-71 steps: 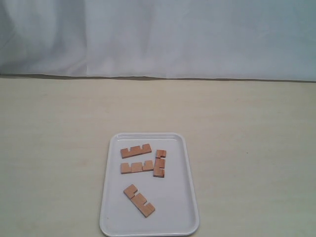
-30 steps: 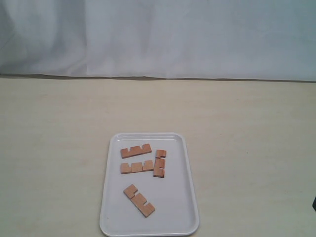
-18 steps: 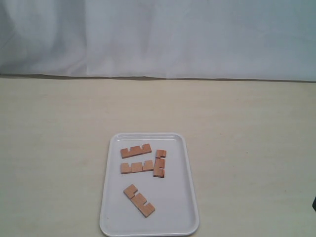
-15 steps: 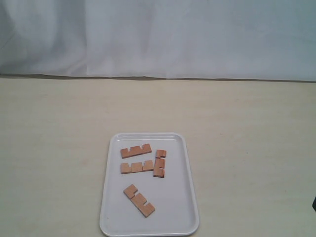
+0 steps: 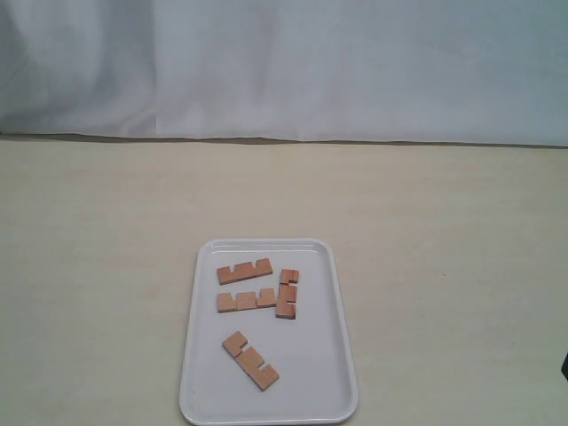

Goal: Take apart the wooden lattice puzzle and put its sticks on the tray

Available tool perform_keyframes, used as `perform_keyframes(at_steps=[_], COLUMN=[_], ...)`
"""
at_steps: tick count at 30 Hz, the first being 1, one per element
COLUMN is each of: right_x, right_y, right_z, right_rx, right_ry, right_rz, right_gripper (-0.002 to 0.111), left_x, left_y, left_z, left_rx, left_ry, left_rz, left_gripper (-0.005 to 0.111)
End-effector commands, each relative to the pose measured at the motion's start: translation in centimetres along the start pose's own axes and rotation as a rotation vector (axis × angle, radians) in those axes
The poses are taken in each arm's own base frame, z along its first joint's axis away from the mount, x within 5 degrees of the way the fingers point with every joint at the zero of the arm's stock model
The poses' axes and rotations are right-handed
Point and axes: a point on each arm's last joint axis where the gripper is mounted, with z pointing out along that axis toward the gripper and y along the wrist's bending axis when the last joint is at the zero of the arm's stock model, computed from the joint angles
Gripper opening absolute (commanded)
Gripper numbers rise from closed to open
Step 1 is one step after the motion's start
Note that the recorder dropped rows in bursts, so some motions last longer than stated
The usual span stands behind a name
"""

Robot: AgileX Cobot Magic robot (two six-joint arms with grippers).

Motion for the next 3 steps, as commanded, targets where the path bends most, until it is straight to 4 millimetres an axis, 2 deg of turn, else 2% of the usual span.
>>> perform_keyframes(at_steps=[1,3], right_x=[0.12,0.12], right_y=[0.02,0.02], right_z=[0.01,0.01], right_rx=[-0.004,-0.004], right_ry=[0.001,0.001], right_rz=[0.002,0.002], right_gripper=[0.005,0.005], left_x=[-0.1,-0.1], left_y=[-0.01,-0.01], left_z=[0.0,0.0], left_rx=[0.0,0.0], left_ry=[-0.017,-0.017], left_rz=[-0.002,-0.002], left_gripper=[0.0,0.0])
